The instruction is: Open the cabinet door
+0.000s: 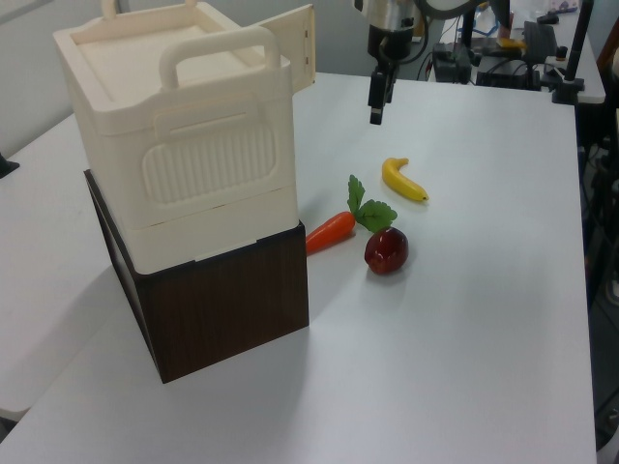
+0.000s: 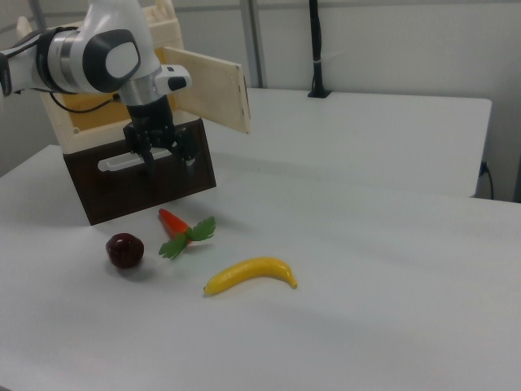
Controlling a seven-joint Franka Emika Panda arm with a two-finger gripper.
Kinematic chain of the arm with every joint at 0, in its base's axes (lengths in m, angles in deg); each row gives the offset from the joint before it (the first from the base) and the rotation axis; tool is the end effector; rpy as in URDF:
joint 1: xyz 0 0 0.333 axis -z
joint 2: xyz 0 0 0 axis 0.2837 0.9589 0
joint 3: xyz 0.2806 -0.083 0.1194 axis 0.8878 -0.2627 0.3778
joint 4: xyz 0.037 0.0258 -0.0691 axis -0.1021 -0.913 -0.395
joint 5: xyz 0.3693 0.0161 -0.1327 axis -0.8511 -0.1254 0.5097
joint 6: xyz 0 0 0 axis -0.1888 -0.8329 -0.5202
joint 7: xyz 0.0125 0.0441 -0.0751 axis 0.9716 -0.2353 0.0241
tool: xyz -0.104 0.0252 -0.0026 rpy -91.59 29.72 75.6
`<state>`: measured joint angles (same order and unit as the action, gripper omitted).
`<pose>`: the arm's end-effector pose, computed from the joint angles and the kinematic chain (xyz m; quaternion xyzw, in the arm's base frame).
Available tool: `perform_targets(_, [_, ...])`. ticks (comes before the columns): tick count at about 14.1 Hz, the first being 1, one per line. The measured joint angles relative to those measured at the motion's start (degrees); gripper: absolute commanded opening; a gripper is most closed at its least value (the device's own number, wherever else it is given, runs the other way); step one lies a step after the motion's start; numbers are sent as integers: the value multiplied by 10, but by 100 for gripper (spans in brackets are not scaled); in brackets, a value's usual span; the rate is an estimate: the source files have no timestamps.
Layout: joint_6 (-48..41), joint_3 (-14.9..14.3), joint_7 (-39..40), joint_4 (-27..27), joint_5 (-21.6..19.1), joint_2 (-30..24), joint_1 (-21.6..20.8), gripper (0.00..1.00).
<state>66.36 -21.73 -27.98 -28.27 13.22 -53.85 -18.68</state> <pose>0.6424 0.0555 0.5333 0.9970 0.0631 0.0396 0.0195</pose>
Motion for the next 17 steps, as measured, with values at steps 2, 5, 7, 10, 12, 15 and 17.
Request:
perform_targets(2, [-18,0,-2,0,0,-3,6,100])
perform_targets(5, [-46,0,-7,0,0,-13,19,100])
perform_targets(7, [-65,0,-7,-4,0,-30,30,100])
perform_targets(10, [-77,-6,-7,-31,0,-71,37,100])
perform_targets(12, [-78,-24,-7,-45,0,-95,33,100])
perform_targets(15, [-106,-70,-7,-54,0,-122,5,100])
perform_targets(17, [-109,-72,-7,-57,0,-125,4,100])
